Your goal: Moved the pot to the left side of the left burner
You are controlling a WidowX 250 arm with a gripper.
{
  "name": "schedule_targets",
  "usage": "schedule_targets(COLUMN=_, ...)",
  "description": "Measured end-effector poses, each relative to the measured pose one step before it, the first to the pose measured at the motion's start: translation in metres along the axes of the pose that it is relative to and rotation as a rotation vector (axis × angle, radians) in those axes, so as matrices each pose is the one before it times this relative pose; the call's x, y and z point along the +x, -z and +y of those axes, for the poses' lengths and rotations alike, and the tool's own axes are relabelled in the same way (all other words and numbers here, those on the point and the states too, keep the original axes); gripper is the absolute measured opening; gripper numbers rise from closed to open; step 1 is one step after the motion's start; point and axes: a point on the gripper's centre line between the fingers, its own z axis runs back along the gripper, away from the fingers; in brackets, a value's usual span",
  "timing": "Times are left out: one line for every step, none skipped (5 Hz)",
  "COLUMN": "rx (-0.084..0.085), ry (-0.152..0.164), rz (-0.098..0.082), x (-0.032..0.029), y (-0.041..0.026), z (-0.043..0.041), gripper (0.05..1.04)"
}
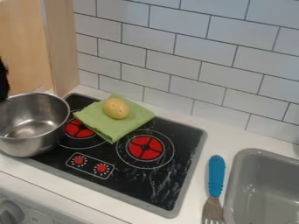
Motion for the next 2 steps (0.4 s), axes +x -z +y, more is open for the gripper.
schedule_targets(rx=-0.0021, ry=0.0378, rz=-0.0358, x=-0.00738, y=-0.02647, z=-0.00699, gripper=0.999)
schedule_targets(rx=0.0007, ry=0.0100, rz=-0.0055, x=-0.00006, y=-0.00196, z=-0.00101, gripper=0.999)
